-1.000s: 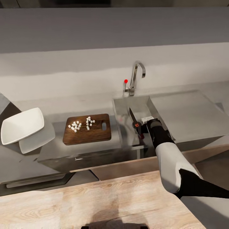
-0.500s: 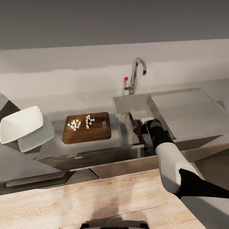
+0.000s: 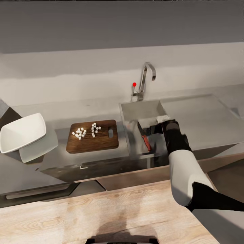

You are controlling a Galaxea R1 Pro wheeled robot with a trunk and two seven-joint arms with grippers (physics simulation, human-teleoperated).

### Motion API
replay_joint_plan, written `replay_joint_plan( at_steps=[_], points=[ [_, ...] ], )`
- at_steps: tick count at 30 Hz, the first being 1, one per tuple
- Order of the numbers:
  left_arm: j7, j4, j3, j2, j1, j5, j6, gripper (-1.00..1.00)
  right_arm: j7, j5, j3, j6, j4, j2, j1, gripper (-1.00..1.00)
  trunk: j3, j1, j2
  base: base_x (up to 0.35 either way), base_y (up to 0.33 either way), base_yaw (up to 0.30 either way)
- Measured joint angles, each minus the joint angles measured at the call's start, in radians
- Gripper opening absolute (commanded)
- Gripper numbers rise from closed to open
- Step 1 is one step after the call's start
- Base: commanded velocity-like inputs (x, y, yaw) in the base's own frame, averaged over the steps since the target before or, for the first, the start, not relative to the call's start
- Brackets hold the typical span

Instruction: In the kitchen, take the Vidalia onion out of the sink, dice it on the chopping board with the paring knife, put the diced onion into the bowl on the countertop, then place both the paring knife and the chopping board into the sink.

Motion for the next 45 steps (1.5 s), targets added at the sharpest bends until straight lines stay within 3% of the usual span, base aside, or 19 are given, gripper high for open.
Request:
replay_joint_plan(
  at_steps=[5, 11, 17, 36, 45],
  points=[
    [0.000, 0.000, 0.000, -0.002, 0.000, 0.000, 0.000, 1.00, 0.103, -0.002, -0.002, 0.025, -0.086, 0.000, 0.000, 1.00, 0.007, 0.000, 0.000, 0.000, 0.000, 0.000],
    [0.000, 0.000, 0.000, -0.002, 0.000, 0.000, -0.001, 1.00, 0.136, -0.001, -0.002, 0.027, -0.106, 0.000, 0.000, 1.00, 0.017, 0.000, 0.000, -0.085, 0.060, 0.000],
    [0.000, 0.000, 0.000, -0.002, 0.000, 0.000, -0.001, 1.00, 0.219, 0.000, -0.003, 0.028, -0.125, 0.000, 0.000, 1.00, 0.026, 0.000, 0.000, -0.185, 0.227, 0.000],
    [0.000, 0.000, 0.000, -0.002, 0.000, 0.000, -0.002, 1.00, 0.231, -0.001, -0.003, 0.027, -0.130, 0.000, 0.000, 1.00, 0.056, 0.000, 0.000, -0.048, 0.261, 0.000],
    [0.000, 0.000, 0.000, -0.002, 0.000, 0.000, -0.001, 1.00, 0.231, -0.001, -0.002, 0.027, -0.130, 0.000, 0.000, 1.00, 0.071, 0.000, 0.000, 0.000, 0.058, 0.000]
  ],
)
